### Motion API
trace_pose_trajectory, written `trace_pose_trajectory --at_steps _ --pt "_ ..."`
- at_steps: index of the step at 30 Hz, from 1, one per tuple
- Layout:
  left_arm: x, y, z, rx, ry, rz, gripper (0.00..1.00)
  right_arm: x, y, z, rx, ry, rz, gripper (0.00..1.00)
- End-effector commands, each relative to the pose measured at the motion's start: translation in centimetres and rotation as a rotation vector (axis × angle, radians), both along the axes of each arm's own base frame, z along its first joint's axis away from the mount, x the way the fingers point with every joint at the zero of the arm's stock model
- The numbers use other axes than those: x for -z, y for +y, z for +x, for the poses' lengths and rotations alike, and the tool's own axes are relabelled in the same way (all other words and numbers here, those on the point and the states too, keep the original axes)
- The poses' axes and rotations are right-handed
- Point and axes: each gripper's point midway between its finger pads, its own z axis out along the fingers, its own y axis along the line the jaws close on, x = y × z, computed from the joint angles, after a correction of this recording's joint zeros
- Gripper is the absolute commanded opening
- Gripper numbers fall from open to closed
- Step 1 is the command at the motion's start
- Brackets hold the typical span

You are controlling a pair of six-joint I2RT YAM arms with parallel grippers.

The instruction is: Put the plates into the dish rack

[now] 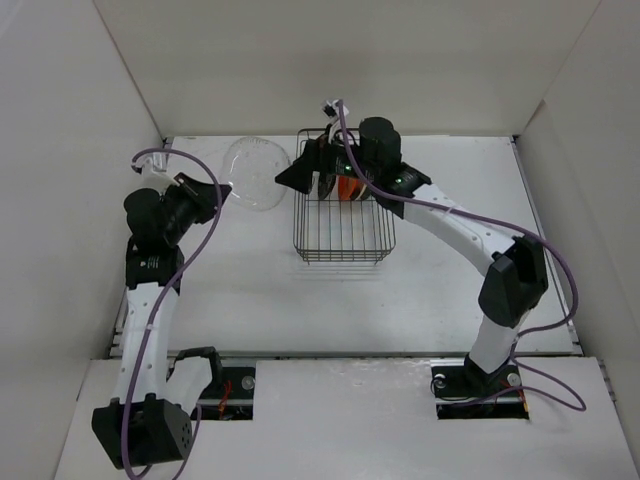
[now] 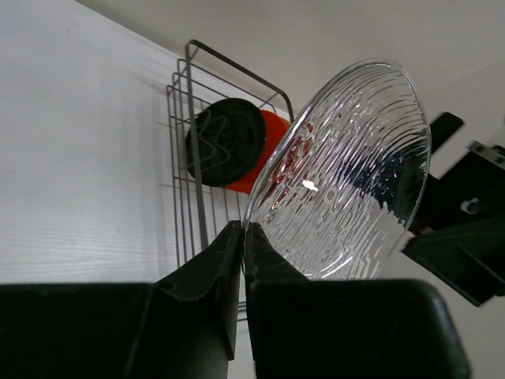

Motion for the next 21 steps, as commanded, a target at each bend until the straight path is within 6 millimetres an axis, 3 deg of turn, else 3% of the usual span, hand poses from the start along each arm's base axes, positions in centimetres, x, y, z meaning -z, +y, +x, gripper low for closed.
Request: trace_pose_trajectory --at_steps 1,3,4,5,6,7,8,9,10,11,13,15,16,17,19,20,21 --pt "-2.7 -2.1 -0.6 0.129 -0.118 -0.045 0.00 -3.4 2.0 -0.8 -0.063 -0.067 0.088 1.00" --pt "-1.9 -2.8 -0.5 0.174 -0.112 -0.081 0.00 -2.1 2.6 0.1 -0.052 -0.028 0.080 1.00" --pt "-2.1 -2.8 -0.5 0.175 -0.124 -0.078 0.00 -2.1 2.8 0.3 -0.052 -0.030 0.082 0.92" --pt "-1.3 -2.9 -0.4 0.183 -0.095 -0.095 0.00 -2.3 3.0 0.4 -0.052 -0.021 0.089 0.76" --pt "-1.0 -2.9 -0.2 0.183 -0.086 -0.097 0.00 -1.8 3.1 0.6 -0.052 -0.004 0.085 0.41" --pt "-0.1 -2.4 0.2 0.153 -0.052 -0.092 0.00 -1.8 3.1 0.9 -0.030 -0.004 0.086 0.00" --pt "1.0 -2.1 0.6 0.130 -0.010 -0.097 0.07 -1.8 3.0 1.2 -0.012 0.011 0.092 0.00" --pt "1.2 -1.7 0.8 0.107 -0.001 -0.081 0.31 -3.3 2.5 0.9 0.002 -0.011 0.110 0.00" --pt "2.4 -0.8 1.3 0.044 0.058 -0.069 0.58 -3.6 2.2 1.0 0.023 -0.014 0.114 0.00" --pt "3.3 -0.3 1.6 0.016 0.085 -0.051 1.00 -4.1 1.5 2.1 0.105 -0.019 0.123 0.00" --pt "4.2 1.2 2.1 -0.069 0.124 -0.019 1.00 -3.6 0.3 3.3 0.241 0.021 0.089 0.00" --pt "5.2 2.2 2.1 -0.122 0.181 0.014 1.00 -3.9 -2.1 6.0 0.525 0.035 0.046 0.00" --pt "5.7 2.7 2.2 -0.149 0.203 0.029 1.00 -2.5 -3.1 7.0 0.636 0.078 -0.039 0.00" --pt "6.6 3.4 2.3 -0.184 0.243 0.049 1.00 -1.9 -5.9 8.8 0.863 0.078 -0.096 0.00" --pt "7.3 4.3 2.3 -0.226 0.273 0.083 1.00 -2.0 -7.5 8.6 1.006 0.070 -0.213 0.00" --pt "7.7 5.1 2.2 -0.263 0.286 0.106 1.00 0.2 -8.1 9.7 1.084 0.083 -0.284 0.00" --pt "8.1 5.5 2.2 -0.281 0.309 0.123 1.00 0.4 -9.5 9.9 1.189 0.069 -0.319 0.00"
